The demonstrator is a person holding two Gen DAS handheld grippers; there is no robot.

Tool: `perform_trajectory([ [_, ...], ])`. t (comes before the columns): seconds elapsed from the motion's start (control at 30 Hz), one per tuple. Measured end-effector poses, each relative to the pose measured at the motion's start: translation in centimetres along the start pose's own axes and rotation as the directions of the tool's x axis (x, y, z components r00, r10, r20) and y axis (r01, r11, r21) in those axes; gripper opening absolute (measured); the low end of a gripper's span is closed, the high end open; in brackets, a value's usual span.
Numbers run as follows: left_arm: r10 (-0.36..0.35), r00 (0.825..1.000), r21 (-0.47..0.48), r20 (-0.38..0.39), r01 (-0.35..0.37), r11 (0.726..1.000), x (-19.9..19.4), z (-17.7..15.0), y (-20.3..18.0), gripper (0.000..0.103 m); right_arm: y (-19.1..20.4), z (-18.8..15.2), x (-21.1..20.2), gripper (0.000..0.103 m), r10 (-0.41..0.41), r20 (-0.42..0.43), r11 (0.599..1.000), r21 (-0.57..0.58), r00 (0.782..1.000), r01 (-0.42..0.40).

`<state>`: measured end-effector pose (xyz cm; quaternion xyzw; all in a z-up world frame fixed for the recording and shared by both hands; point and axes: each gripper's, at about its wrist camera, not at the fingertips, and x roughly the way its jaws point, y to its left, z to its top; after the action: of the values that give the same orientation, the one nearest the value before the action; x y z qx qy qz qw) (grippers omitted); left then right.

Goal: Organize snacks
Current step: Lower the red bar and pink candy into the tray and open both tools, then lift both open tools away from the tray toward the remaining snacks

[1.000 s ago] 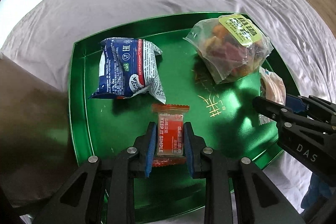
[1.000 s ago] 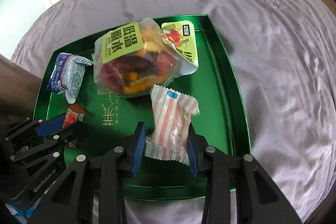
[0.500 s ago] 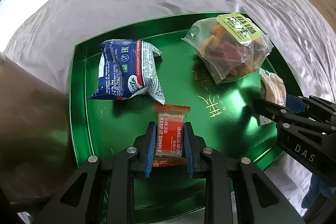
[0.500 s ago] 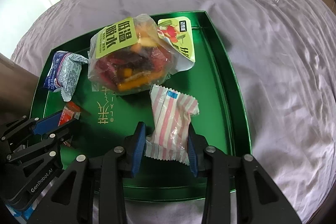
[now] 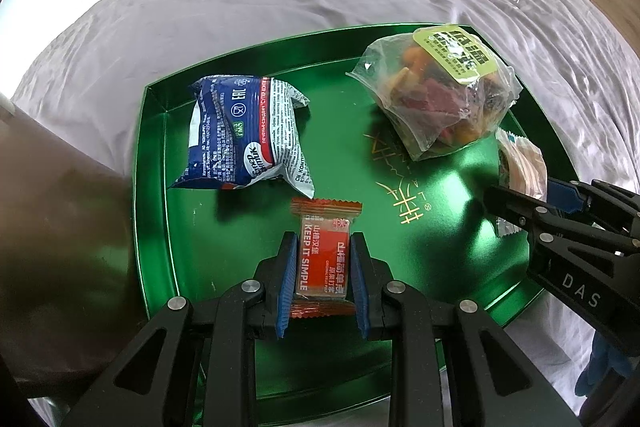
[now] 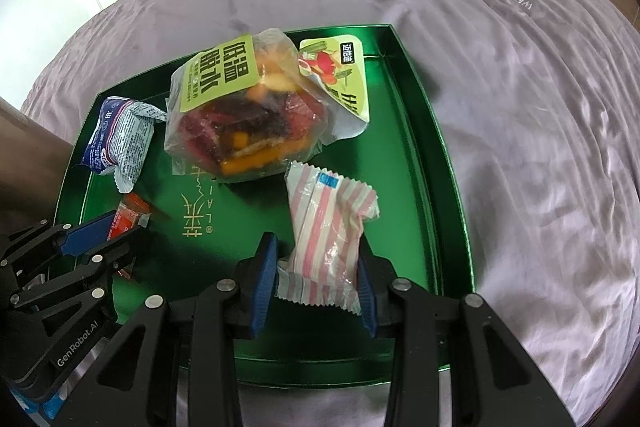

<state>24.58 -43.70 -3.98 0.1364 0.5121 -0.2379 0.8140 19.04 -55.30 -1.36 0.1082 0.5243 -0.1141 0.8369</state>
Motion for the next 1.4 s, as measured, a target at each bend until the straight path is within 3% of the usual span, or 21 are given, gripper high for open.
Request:
perform_trajectory([
  [0.3,-0.004,1.000,-0.006,-0.003,0.004,1.000,0.0,0.1,0.1,0.024,0.4,-0.1,-0.1,0.039,-0.010,0.002,1.000,0.000,1.000,0.010],
  [0.4,-0.005,1.000,-0.002,-0.005,0.005,1.000,0.0,0.1,0.0,0.028,0.5,-0.1,-0.1,0.055,-0.006,0.002,1.000,0.002,1.000,0.006],
  [0.63,-0.017,1.000,-0.007,-0.005,0.017,1.000,0.0,-0.1,-0.3,0.045,0.6,-0.2,-0.2,0.057,-0.019,-0.002,1.000,-0.020,1.000,0.019],
  [0.87,-0.031,0.999,-0.036,-0.008,0.031,0.999,-0.2,-0.3,-0.2,0.046,0.5,-0.2,-0.9,0.058,-0.017,0.013,1.000,-0.017,1.000,0.018],
  [0.9,-0.031,1.000,-0.038,-0.004,0.031,0.999,-0.3,-0.2,-0.2,0.047,0.5,-0.1,-1.0,0.061,-0.017,0.016,1.000,-0.018,1.000,0.017],
  [0.97,-0.032,0.999,-0.036,0.003,0.032,0.999,-0.6,-0.3,-0.1,0.051,0.6,-0.1,-1.3,0.077,-0.017,0.025,1.000,-0.022,1.000,0.018],
  [1.4,-0.038,0.998,-0.027,0.045,0.039,0.999,-2.5,0.0,-0.2,0.058,1.2,0.0,-3.6,0.083,-0.040,0.077,0.999,-0.028,0.996,0.042],
])
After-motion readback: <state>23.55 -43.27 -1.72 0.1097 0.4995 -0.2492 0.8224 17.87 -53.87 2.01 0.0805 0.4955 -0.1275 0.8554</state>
